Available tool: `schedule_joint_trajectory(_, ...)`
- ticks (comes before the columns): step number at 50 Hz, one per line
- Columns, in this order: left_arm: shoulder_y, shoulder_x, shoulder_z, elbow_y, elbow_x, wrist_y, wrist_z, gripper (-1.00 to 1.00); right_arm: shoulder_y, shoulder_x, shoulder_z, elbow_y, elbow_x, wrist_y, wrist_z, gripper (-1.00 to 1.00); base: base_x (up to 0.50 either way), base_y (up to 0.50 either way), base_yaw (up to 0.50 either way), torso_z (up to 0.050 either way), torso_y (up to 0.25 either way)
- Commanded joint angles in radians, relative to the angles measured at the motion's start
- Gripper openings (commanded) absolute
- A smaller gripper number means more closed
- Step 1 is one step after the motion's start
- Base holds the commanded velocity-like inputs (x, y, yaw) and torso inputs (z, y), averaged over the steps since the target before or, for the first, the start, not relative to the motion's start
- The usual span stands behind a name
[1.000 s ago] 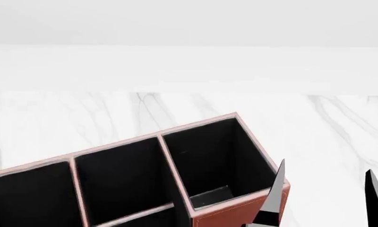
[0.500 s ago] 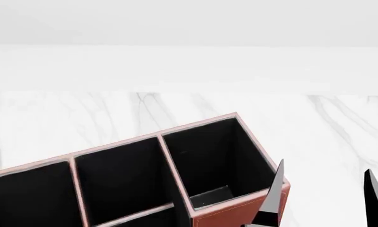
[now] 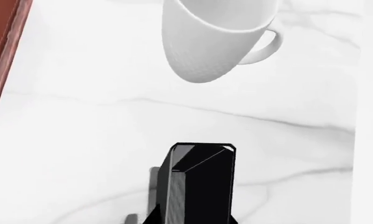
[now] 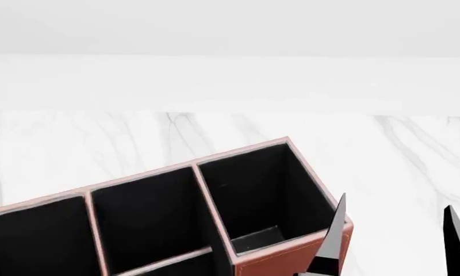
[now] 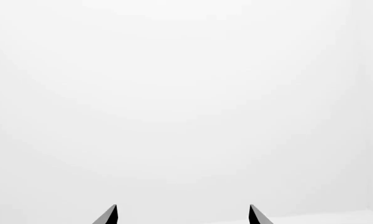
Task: Pick up the book and place it in the front compartment of the caddy.
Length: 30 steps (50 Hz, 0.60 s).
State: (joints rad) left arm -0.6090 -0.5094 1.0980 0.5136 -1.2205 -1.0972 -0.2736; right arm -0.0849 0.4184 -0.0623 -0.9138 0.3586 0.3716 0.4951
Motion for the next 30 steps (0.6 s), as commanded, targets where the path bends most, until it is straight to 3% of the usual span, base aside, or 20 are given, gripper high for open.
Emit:
schedule_joint_trajectory(1,-0.013,0.002,-0.025,0.015,-0.037,0.0,-0.036,-1.0,0.0,0.005,0.0,-0.003,0.005,-0.002,0.006,1.0,0.0,0.0,0.0,0.0,0.0)
schedule_joint_trajectory(16,-0.13,-0.068,-0.134,0.121,-0.253,-0.042,-0.133,-1.0,0.0,0.013,0.003,-0.007,0.015,0.0,0.016,1.0,0.0,0.0,0.0,0.0,0.0)
schedule_joint_trajectory(30,-0.248,-0.119,-0.167,0.134,-0.41,-0.09,-0.207,-1.0,0.0,0.016,-0.01,0.007,0.008,-0.015,0.017,1.0,0.0,0.0,0.0,0.0,0.0)
